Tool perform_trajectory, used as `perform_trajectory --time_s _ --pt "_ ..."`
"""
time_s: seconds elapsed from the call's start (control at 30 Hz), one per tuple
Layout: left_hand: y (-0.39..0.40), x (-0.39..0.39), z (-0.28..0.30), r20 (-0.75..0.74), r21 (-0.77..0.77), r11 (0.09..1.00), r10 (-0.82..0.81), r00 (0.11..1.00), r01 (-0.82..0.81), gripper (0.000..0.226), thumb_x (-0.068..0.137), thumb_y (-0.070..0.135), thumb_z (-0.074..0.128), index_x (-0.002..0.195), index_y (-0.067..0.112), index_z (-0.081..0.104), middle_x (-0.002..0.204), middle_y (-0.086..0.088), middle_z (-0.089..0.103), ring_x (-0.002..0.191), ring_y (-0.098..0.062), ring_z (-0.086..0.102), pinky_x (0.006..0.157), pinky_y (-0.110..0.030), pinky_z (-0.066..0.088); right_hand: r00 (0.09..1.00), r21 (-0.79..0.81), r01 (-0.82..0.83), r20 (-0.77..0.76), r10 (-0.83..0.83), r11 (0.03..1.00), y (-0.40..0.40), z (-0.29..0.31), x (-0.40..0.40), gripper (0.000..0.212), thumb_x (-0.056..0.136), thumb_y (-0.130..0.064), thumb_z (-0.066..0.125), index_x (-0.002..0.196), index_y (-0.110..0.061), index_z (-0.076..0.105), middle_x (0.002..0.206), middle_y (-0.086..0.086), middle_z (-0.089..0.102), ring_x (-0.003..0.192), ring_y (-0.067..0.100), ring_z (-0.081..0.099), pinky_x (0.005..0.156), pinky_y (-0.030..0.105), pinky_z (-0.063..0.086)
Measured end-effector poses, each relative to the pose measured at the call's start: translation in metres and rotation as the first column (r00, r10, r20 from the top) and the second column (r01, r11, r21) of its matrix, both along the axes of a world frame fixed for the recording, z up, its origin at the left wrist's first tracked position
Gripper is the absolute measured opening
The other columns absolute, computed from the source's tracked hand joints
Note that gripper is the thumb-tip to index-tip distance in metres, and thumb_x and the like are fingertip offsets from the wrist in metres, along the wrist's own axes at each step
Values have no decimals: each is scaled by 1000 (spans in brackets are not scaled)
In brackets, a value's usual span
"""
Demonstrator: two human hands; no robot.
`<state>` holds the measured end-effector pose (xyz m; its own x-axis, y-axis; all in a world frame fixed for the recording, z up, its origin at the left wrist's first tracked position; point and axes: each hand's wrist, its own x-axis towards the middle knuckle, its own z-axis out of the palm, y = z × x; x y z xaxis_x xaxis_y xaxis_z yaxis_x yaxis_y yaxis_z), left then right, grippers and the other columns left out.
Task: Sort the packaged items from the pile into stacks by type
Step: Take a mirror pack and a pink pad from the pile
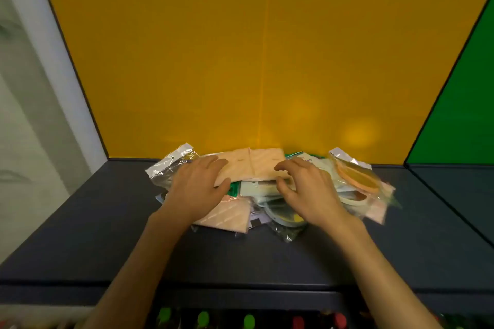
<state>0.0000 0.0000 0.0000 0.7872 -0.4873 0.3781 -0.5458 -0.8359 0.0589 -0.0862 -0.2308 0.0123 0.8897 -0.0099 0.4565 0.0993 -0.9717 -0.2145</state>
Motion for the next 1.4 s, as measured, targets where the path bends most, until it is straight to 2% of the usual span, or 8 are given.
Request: perform_trajectory --time_s 0.23,0.4,0.6,0.77,0.9,1.03,1.23,1.4 --pt "14 27 -22 -191 -1 998 67 979 -68 55 101 54 27 150 30 35 151 0 45 133 -23 45 105 -44 37 1000 -24 6 -3 -6 1000 0 1 30 28 95 -32 52 118 -24 65 111 -1 65 103 24 60 72 35 42" --pt "25 31 -37 -345 -132 990 5 938 -54 54 102 54 22 150 35 36 154 6 40 138 -18 39 112 -43 34 999 -55 -35 -10 34 998 9 -3 51 35 94 -31 53 127 -22 61 115 1 68 102 25 62 77 36 45" --pt "43 37 -42 -398 -372 925 -82 914 -80 45 89 60 38 110 30 65 120 6 57 116 -16 50 101 -43 41 996 -93 -22 -94 13 995 23 -12 71 41 94 -39 47 128 -19 57 118 4 66 108 27 55 88 41 46" --pt "44 38 -42 -404 -513 821 28 914 -252 38 57 65 63 87 41 64 126 7 46 122 -11 42 98 -33 36 985 -155 54 -154 -78 986 43 -17 83 57 92 -61 42 115 -15 65 122 8 58 113 29 48 92 44 38" --pt "47 40 -36 -415 -546 755 132 900 -362 81 49 57 87 120 32 58 135 -1 47 127 -20 42 91 -30 39 981 -149 79 -163 -103 986 55 -22 89 75 83 -76 40 116 -13 63 121 9 55 113 30 47 91 46 38" --pt "51 44 -33 -494 -610 643 149 857 -463 119 39 44 97 142 33 41 145 -10 40 128 -29 47 98 -47 50 977 -152 90 -177 -116 984 58 -23 91 88 75 -86 39 121 -14 60 125 8 54 116 30 46 93 46 37" --pt "55 43 -26 -595 -564 558 236 768 -608 132 55 21 96 157 28 13 158 -16 17 142 -38 29 106 -52 39 969 -134 79 -222 -107 988 59 -23 94 84 74 -87 42 121 -21 62 127 7 52 120 30 43 95 47 36" --pt "78 49 -26 -661 -440 634 251 708 -636 144 55 27 96 158 24 -4 163 -12 16 150 -36 12 114 -56 25 960 -125 80 -257 -110 989 61 -21 97 71 82 -78 45 125 -25 63 129 9 50 123 32 40 97 49 35"
